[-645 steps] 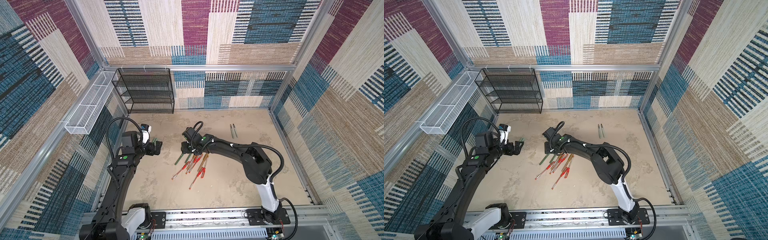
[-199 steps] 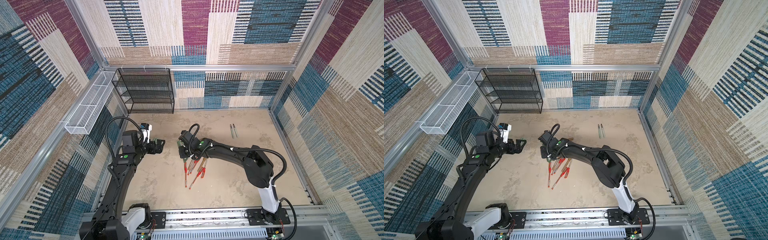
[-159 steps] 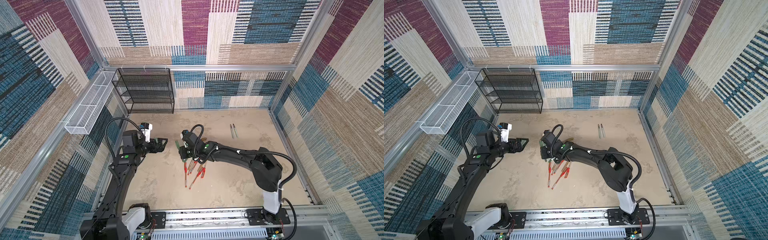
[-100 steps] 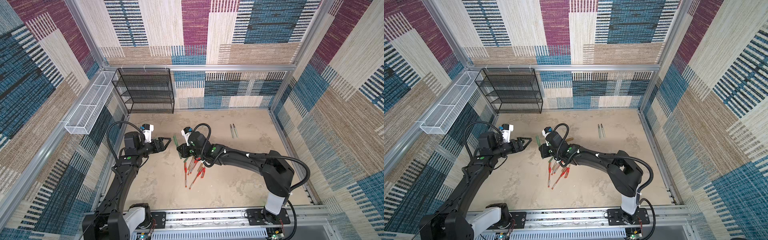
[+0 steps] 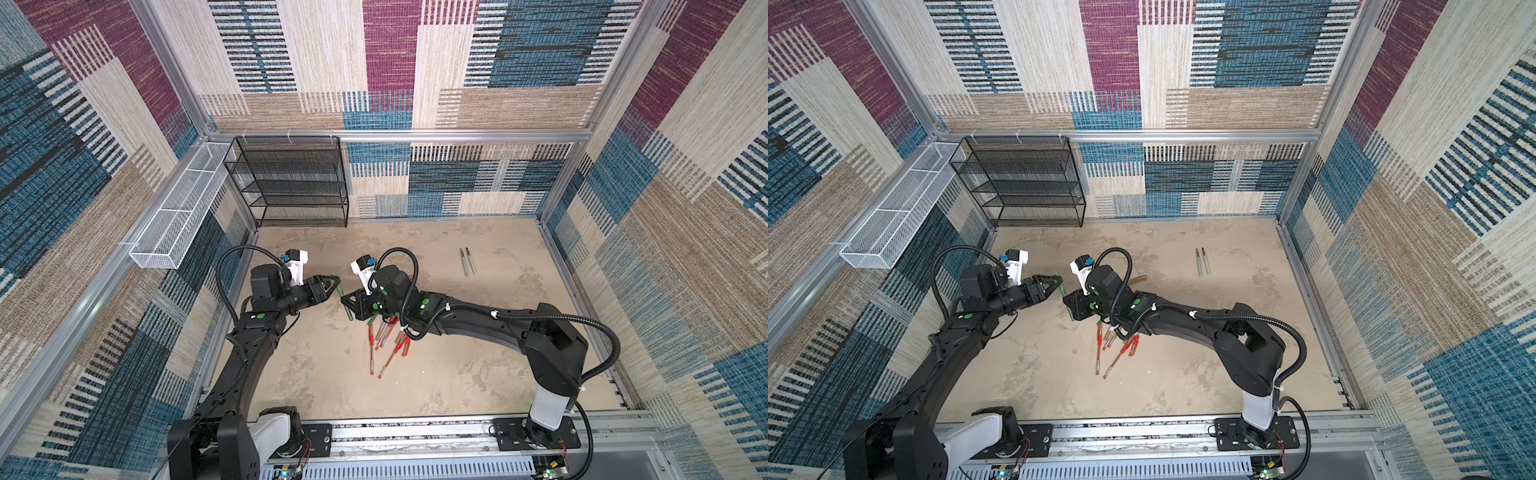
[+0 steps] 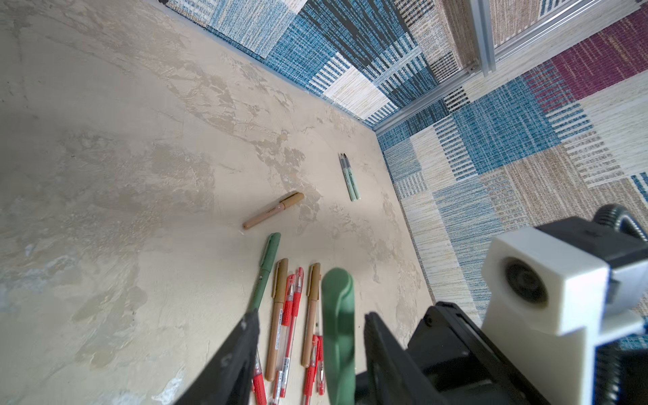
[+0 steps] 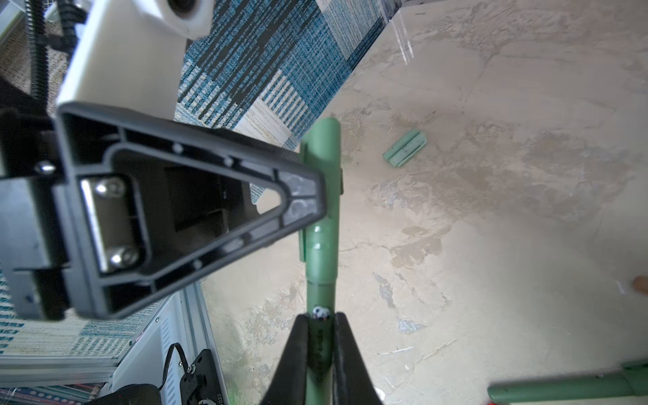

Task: Open the pen caps

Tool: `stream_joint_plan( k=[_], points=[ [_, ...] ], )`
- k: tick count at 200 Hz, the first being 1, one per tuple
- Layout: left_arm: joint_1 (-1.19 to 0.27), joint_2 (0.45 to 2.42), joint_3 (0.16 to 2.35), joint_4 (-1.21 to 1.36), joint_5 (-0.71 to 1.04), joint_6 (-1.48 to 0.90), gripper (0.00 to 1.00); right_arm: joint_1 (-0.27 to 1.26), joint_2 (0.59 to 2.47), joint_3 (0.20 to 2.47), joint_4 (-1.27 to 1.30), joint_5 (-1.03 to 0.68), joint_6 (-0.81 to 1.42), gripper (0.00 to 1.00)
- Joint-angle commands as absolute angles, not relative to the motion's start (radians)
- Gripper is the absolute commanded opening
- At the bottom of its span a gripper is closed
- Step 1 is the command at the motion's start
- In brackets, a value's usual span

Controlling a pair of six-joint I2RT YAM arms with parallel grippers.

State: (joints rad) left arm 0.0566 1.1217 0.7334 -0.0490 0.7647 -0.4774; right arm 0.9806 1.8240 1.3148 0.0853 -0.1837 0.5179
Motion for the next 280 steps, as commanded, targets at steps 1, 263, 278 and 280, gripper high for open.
stream_joint_plan(
  k=[1, 263, 278, 280],
  points=[
    [0.057, 1.123, 0.733, -0.018, 0.765, -0.496, 0.43, 0.982, 1.833, 1.330, 0.117, -0.201, 0.497, 0.08],
    [0.075, 1.113, 0.779, -0.088, 0.705, -0.456, 0.00, 1.016, 1.830, 1.186, 0.120, -0.189, 0.521, 0.00],
    [0.079, 1.114, 0.782, -0.087, 0.701, -0.444, 0.00, 1.023, 1.803, 1.106, 0.174, -0.194, 0.544, 0.00],
    [0.080, 1.115, 0.782, -0.087, 0.701, -0.443, 0.00, 1.023, 1.800, 1.099, 0.176, -0.193, 0.546, 0.00]
  ],
)
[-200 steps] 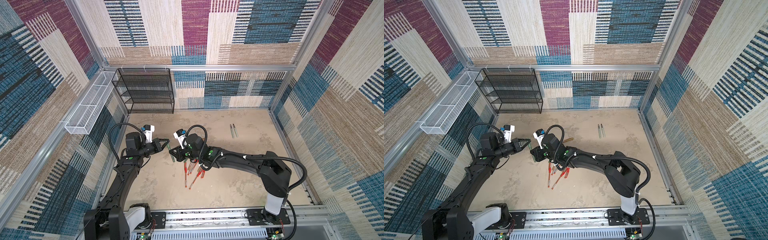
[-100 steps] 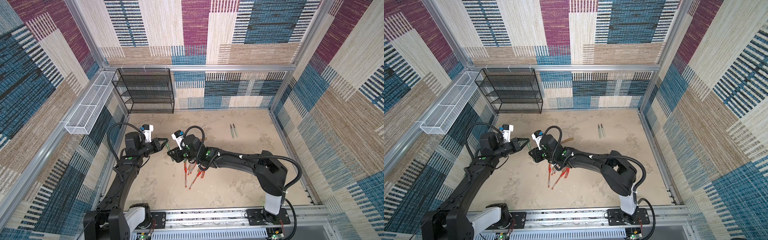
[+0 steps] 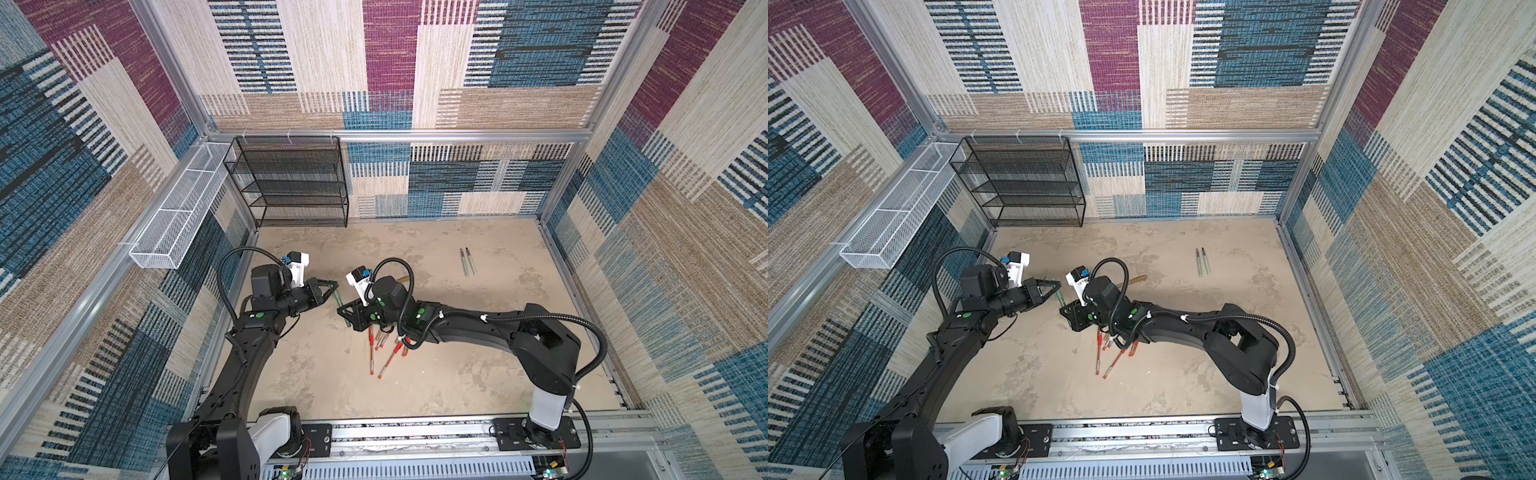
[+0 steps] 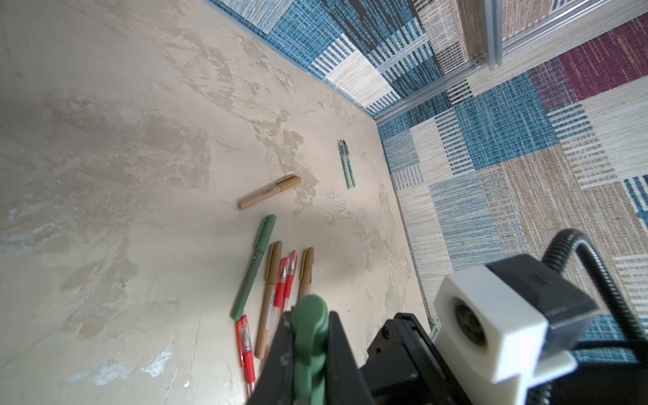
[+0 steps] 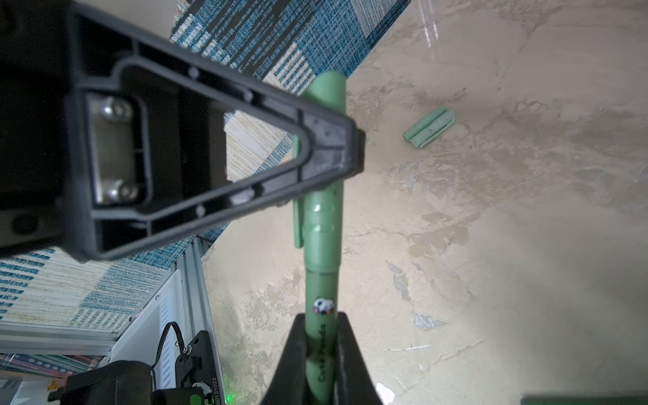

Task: Open the pen caps

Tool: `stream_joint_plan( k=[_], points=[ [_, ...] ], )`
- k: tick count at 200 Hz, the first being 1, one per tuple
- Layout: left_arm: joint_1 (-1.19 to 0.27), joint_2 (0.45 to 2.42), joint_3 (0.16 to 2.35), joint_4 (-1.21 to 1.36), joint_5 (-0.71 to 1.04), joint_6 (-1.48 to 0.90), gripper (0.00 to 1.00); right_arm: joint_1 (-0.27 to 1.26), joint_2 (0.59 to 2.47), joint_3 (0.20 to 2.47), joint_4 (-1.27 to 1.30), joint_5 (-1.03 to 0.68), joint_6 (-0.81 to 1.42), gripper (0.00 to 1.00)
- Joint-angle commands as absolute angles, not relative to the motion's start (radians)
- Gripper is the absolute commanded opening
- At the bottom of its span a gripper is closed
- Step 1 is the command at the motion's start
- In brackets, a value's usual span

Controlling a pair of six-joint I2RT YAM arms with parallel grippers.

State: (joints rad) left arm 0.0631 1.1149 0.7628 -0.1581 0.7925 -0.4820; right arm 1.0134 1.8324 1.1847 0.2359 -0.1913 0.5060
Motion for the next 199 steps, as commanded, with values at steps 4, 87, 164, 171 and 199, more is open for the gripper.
stream_joint_plan(
  k=[4, 87, 164, 171, 199],
  points=[
    [0.082, 1.117, 0.786, -0.089, 0.701, -0.443, 0.00, 1.025, 1.796, 1.086, 0.174, -0.190, 0.548, 0.00],
    [0.095, 1.257, 1.007, -0.238, 0.622, -0.372, 0.00, 1.031, 1.652, 0.924, 0.209, -0.109, 0.560, 0.00],
    [0.059, 1.569, 1.256, -0.504, 0.392, -0.090, 0.00, 0.977, 1.376, 0.770, 0.074, 0.076, 0.613, 0.00],
    [0.051, 1.605, 1.283, -0.527, 0.366, -0.065, 0.00, 0.973, 1.356, 0.767, 0.048, 0.088, 0.612, 0.00],
    [0.027, 1.737, 1.378, -0.608, 0.312, -0.004, 0.00, 0.955, 1.272, 0.733, -0.004, 0.117, 0.603, 0.00]
  ],
)
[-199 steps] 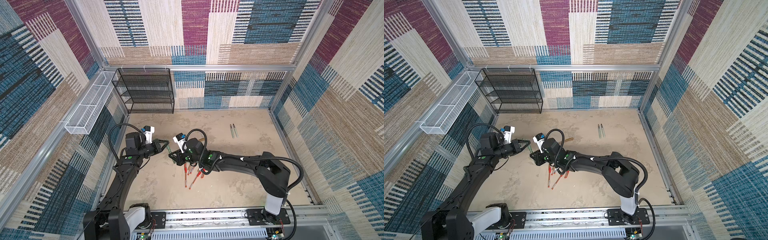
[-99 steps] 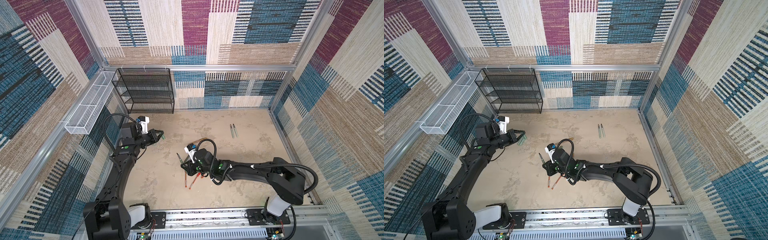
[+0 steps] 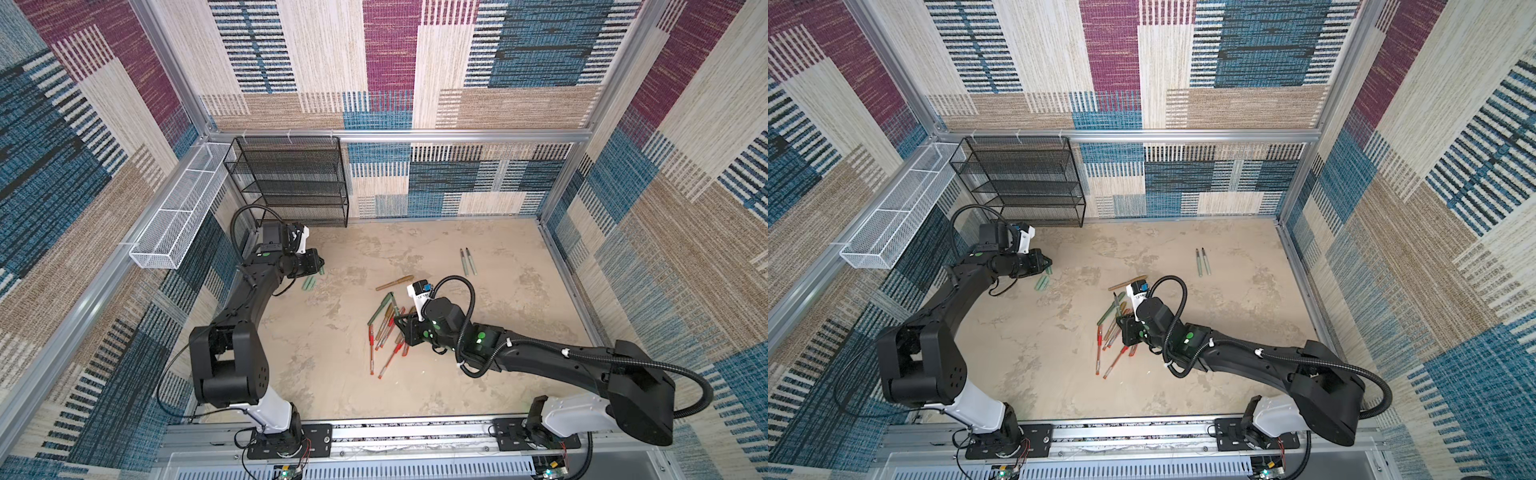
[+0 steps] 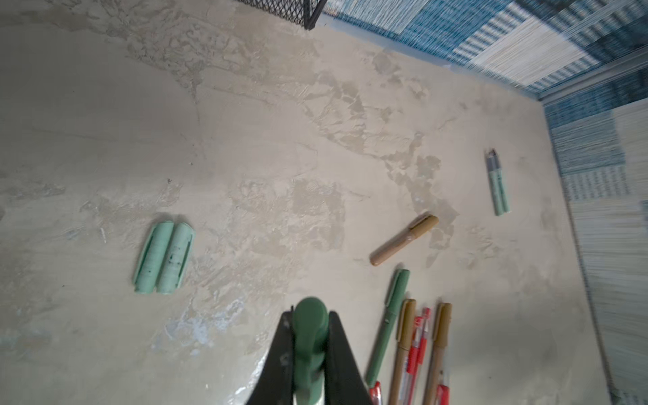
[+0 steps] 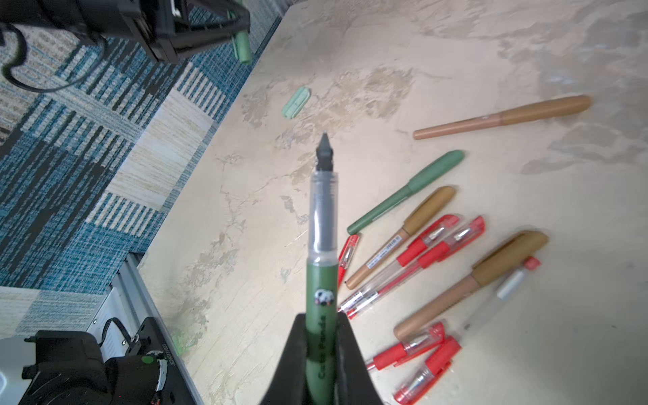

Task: Open the pen caps
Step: 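Pull the cap off the dark green pen with the left gripper, then lower the cap by the mint caps with left while right carries pen away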

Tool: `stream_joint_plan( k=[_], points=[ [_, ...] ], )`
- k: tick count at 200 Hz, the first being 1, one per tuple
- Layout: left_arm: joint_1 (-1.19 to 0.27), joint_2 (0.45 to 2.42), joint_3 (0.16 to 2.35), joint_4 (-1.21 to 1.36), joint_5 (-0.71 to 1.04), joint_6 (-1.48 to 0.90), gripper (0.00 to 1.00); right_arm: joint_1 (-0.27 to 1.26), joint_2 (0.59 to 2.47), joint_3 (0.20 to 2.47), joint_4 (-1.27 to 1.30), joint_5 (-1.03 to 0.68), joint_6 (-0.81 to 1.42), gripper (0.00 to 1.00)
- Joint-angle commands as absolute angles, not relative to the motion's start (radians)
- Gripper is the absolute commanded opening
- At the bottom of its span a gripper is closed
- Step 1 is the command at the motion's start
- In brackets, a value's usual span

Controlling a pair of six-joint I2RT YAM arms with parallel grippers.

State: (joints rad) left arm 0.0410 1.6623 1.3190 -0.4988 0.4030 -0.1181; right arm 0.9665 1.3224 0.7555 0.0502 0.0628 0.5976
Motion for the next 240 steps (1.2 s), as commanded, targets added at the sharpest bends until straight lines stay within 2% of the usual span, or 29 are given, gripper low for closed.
stream_joint_plan(
  k=[1, 37, 91, 118, 146, 175, 240],
  points=[
    [0.027, 1.741, 1.381, -0.609, 0.310, -0.002, 0.00, 0.954, 1.268, 0.732, -0.006, 0.118, 0.602, 0.00],
    [-0.019, 1.883, 1.474, -0.672, 0.181, 0.092, 0.00, 0.935, 1.172, 0.704, -0.063, 0.152, 0.612, 0.00],
    [-0.050, 2.042, 1.574, -0.728, 0.095, 0.122, 0.00, 0.926, 1.071, 0.640, -0.102, 0.181, 0.638, 0.00],
    [-0.059, 2.108, 1.640, -0.758, 0.048, 0.131, 0.10, 0.922, 1.047, 0.623, -0.117, 0.194, 0.648, 0.00],
    [-0.063, 2.157, 1.684, -0.777, 0.034, 0.124, 0.12, 0.922, 1.043, 0.617, -0.116, 0.194, 0.642, 0.00],
    [-0.067, 2.192, 1.701, -0.786, 0.016, 0.117, 0.20, 0.917, 1.056, 0.634, -0.134, 0.191, 0.645, 0.00],
    [-0.068, 2.156, 1.720, -0.805, 0.034, 0.077, 0.38, 0.914, 1.061, 0.640, -0.124, 0.178, 0.642, 0.00]
  ],
)
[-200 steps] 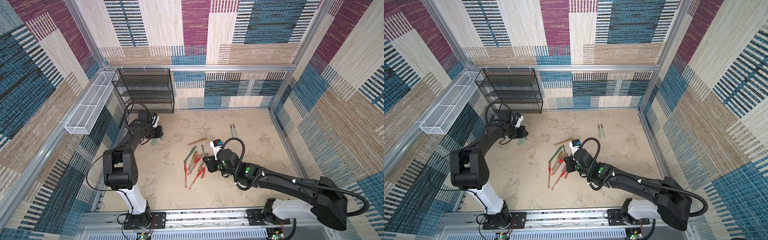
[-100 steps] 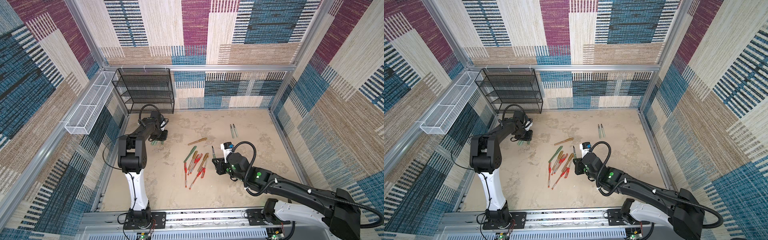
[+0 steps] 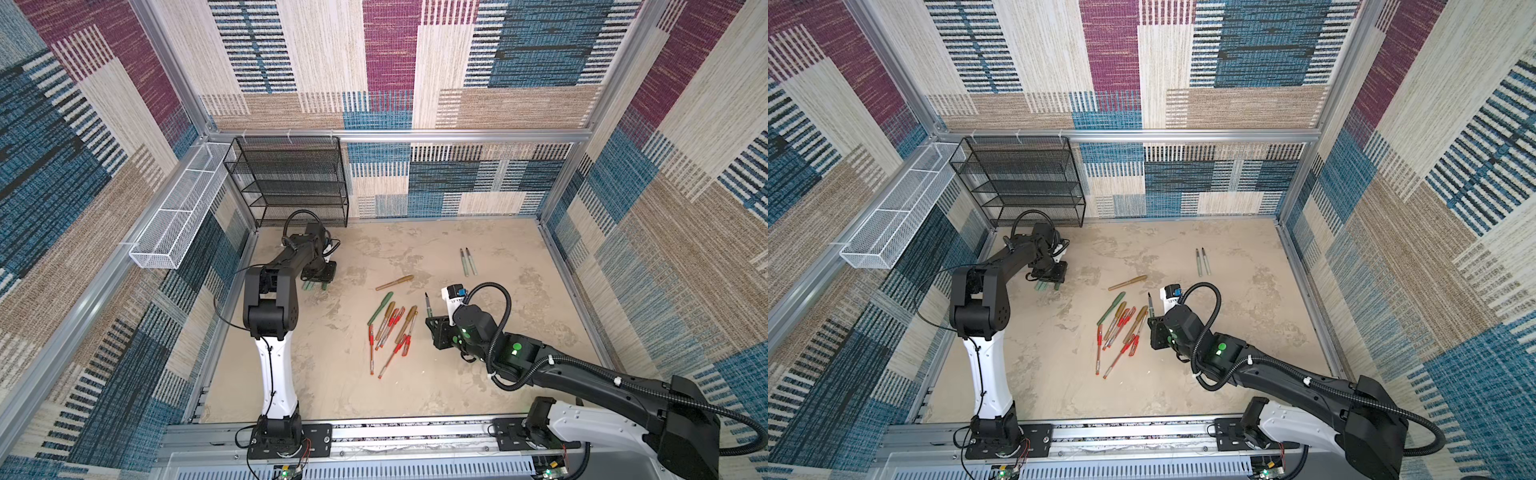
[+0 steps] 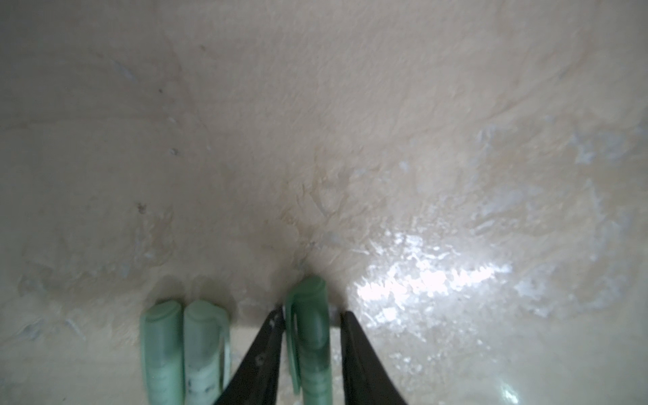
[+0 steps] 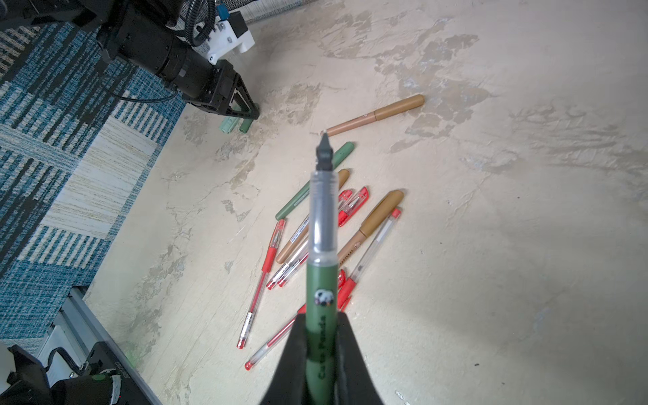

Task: Open the pen caps
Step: 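Lower the cap by the mint caps with left while right carries pen away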

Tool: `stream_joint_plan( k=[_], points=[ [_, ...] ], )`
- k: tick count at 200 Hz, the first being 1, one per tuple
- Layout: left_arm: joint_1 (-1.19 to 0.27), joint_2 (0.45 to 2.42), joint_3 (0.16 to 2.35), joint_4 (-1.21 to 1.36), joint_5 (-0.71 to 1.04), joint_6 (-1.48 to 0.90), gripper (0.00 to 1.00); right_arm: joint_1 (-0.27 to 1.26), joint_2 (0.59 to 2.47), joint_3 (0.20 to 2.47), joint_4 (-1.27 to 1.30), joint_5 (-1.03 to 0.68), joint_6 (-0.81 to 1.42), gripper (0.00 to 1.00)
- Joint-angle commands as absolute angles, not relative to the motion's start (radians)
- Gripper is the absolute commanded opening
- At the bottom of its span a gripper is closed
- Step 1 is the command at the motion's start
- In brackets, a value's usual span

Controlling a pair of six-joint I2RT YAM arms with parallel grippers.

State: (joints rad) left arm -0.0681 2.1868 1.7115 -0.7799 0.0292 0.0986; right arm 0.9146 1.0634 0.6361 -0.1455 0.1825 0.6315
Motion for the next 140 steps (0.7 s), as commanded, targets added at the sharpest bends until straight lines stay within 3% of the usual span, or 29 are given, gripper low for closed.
stream_joint_plan(
  k=[1, 69, 140],
  points=[
    [-0.068, 2.155, 1.720, -0.805, 0.034, 0.076, 0.38, 0.913, 1.062, 0.640, -0.124, 0.180, 0.641, 0.00],
    [-0.083, 1.861, 1.562, -0.755, 0.149, 0.007, 0.52, 0.851, 1.098, 0.746, -0.205, 0.178, 0.549, 0.00],
    [-0.084, 1.398, 1.210, -0.614, 0.294, 0.021, 0.81, 0.666, 1.262, 0.953, -0.297, 0.086, 0.364, 0.00]
  ],
)
